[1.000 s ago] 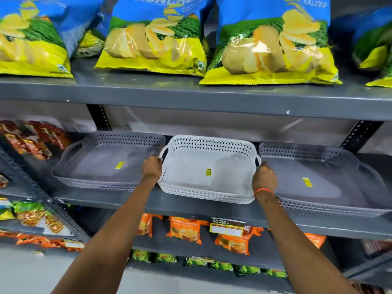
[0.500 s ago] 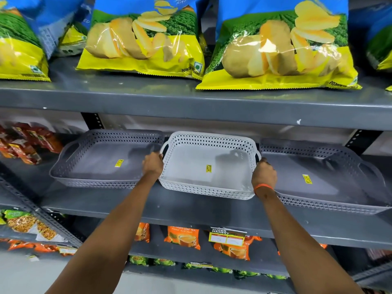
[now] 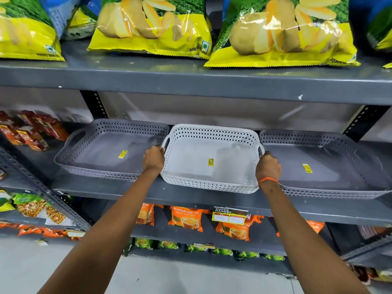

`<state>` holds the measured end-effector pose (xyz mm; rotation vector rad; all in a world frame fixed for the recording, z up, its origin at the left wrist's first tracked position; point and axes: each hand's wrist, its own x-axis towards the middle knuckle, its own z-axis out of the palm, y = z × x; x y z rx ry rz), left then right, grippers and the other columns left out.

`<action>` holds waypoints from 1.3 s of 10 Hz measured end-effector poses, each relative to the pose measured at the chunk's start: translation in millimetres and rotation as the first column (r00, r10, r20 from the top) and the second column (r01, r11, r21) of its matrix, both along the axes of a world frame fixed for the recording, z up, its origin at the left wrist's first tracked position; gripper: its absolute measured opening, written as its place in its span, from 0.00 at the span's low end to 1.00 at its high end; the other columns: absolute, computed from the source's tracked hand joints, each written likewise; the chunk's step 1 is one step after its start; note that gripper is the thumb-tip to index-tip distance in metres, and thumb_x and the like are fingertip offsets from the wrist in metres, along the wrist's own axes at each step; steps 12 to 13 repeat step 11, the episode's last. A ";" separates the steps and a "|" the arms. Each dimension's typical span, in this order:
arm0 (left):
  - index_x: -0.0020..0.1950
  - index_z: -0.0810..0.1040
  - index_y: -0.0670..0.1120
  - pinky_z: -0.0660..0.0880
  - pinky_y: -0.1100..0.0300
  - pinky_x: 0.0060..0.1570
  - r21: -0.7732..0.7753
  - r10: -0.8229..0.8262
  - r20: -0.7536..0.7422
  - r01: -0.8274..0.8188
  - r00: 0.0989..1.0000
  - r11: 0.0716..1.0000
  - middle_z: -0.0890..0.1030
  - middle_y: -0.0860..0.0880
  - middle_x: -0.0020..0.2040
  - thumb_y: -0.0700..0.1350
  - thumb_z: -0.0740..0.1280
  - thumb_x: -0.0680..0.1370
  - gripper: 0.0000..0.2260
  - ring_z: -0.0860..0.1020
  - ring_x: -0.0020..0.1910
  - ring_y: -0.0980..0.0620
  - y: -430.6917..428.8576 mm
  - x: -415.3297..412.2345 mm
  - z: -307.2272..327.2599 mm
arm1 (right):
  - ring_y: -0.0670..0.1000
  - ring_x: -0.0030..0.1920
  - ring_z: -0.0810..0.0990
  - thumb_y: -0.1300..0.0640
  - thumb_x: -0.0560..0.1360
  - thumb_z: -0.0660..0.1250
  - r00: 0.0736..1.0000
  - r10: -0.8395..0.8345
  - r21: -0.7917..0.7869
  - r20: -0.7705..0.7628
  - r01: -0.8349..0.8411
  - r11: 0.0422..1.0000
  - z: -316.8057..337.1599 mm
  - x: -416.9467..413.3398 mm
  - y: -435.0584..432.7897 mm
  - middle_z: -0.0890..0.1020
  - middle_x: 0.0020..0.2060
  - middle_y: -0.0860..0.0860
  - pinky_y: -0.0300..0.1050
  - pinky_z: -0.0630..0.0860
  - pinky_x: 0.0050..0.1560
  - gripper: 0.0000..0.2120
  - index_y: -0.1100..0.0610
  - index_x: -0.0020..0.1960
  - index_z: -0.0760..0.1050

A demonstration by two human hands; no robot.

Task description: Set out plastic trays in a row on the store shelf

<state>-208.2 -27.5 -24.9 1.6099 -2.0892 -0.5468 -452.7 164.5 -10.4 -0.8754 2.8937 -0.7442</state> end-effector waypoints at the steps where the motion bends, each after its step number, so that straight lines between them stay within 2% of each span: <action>1: 0.47 0.77 0.32 0.75 0.44 0.46 -0.011 -0.002 0.005 0.002 1.000 1.000 0.80 0.28 0.49 0.39 0.58 0.79 0.12 0.78 0.50 0.30 10.7 4.8 1.5 | 0.68 0.53 0.79 0.73 0.74 0.59 1.000 0.001 -0.005 -0.005 -0.001 1.000 -0.2 3.9 6.4 0.80 0.52 0.69 0.58 0.77 0.52 0.11 0.70 0.55 0.70; 6: 0.51 0.77 0.36 0.76 0.44 0.46 -0.046 -0.008 0.019 0.008 1.000 0.999 0.81 0.31 0.50 0.39 0.57 0.80 0.11 0.79 0.50 0.31 27.5 14.6 4.1 | 0.69 0.53 0.78 0.73 0.74 0.58 1.000 0.007 0.033 -0.023 -0.006 0.999 0.5 11.3 15.7 0.79 0.52 0.70 0.58 0.77 0.52 0.11 0.70 0.56 0.69; 8: 0.52 0.76 0.35 0.75 0.45 0.48 0.060 -0.084 -0.042 0.087 0.996 0.994 0.81 0.31 0.50 0.40 0.58 0.80 0.11 0.78 0.51 0.33 22.4 20.2 10.4 | 0.69 0.56 0.77 0.70 0.75 0.57 0.999 0.051 0.051 0.010 -0.051 0.997 -1.1 8.2 19.5 0.77 0.57 0.69 0.59 0.75 0.55 0.14 0.70 0.61 0.64; 9: 0.53 0.75 0.34 0.74 0.46 0.51 0.135 -0.112 -0.022 0.114 0.993 0.984 0.80 0.31 0.51 0.42 0.58 0.80 0.12 0.77 0.52 0.34 26.8 26.4 17.7 | 0.68 0.59 0.75 0.65 0.78 0.56 0.996 0.057 0.091 0.067 -0.063 0.994 1.0 9.0 26.2 0.75 0.60 0.68 0.57 0.73 0.57 0.15 0.69 0.63 0.63; 10: 0.60 0.71 0.35 0.74 0.45 0.54 0.110 -0.085 0.107 0.073 0.991 0.991 0.79 0.32 0.56 0.44 0.57 0.81 0.14 0.76 0.57 0.34 52.3 28.1 29.7 | 0.66 0.63 0.71 0.59 0.80 0.54 0.993 0.070 0.100 0.098 -0.080 0.992 3.6 10.4 35.4 0.71 0.64 0.67 0.56 0.70 0.62 0.18 0.69 0.65 0.60; 11: 0.60 0.71 0.34 0.75 0.43 0.55 0.059 -0.022 0.175 0.012 0.984 0.998 0.78 0.32 0.58 0.44 0.59 0.80 0.15 0.76 0.58 0.34 85.2 20.5 47.3 | 0.66 0.64 0.70 0.60 0.79 0.55 0.984 0.088 0.062 0.155 -0.098 0.993 16.6 13.7 42.1 0.70 0.65 0.67 0.55 0.69 0.63 0.19 0.70 0.66 0.60; 13: 0.60 0.71 0.34 0.75 0.43 0.55 0.059 -0.022 0.175 0.012 0.984 0.998 0.78 0.32 0.58 0.44 0.59 0.80 0.15 0.76 0.58 0.34 85.2 20.5 47.3 | 0.66 0.64 0.70 0.60 0.79 0.55 0.984 0.088 0.062 0.155 -0.098 0.993 16.6 13.7 42.1 0.70 0.65 0.67 0.55 0.69 0.63 0.19 0.70 0.66 0.60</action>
